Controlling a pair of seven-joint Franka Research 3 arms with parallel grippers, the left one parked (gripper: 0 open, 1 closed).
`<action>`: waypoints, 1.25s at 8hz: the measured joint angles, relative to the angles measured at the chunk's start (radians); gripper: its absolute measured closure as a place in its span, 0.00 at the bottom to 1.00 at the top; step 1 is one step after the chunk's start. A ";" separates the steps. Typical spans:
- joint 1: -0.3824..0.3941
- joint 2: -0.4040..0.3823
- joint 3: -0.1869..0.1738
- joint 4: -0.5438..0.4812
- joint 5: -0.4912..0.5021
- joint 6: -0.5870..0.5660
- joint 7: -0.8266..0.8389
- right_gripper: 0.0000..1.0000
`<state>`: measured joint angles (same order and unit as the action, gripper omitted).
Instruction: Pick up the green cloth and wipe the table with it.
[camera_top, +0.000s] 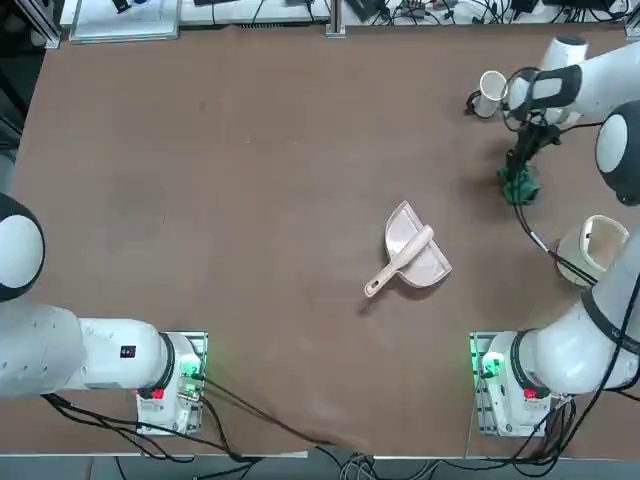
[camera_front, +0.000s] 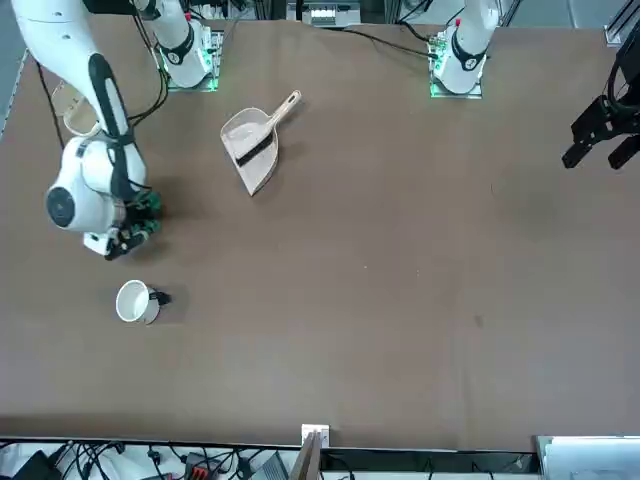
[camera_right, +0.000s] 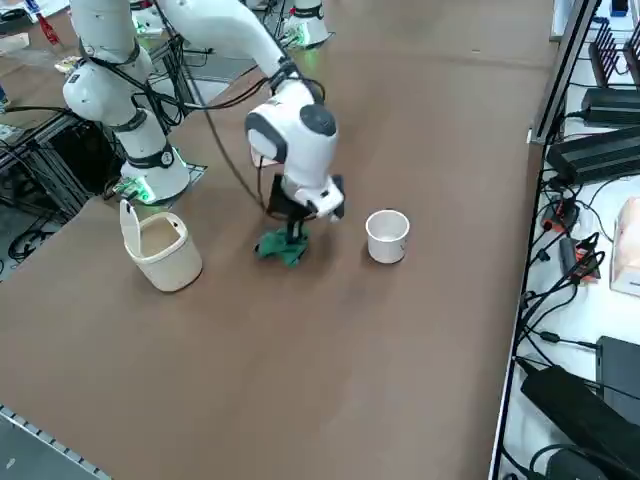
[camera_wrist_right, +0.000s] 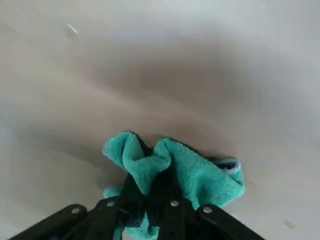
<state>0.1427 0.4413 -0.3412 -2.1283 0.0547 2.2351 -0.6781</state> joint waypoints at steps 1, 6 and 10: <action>-0.022 0.000 -0.005 -0.004 0.000 -0.004 -0.027 0.94; 0.143 -0.010 0.098 -0.004 0.263 -0.032 0.246 0.94; 0.368 -0.008 0.110 0.061 0.368 0.055 0.623 0.94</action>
<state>0.5112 0.4332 -0.2315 -2.0674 0.4229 2.2902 -0.0548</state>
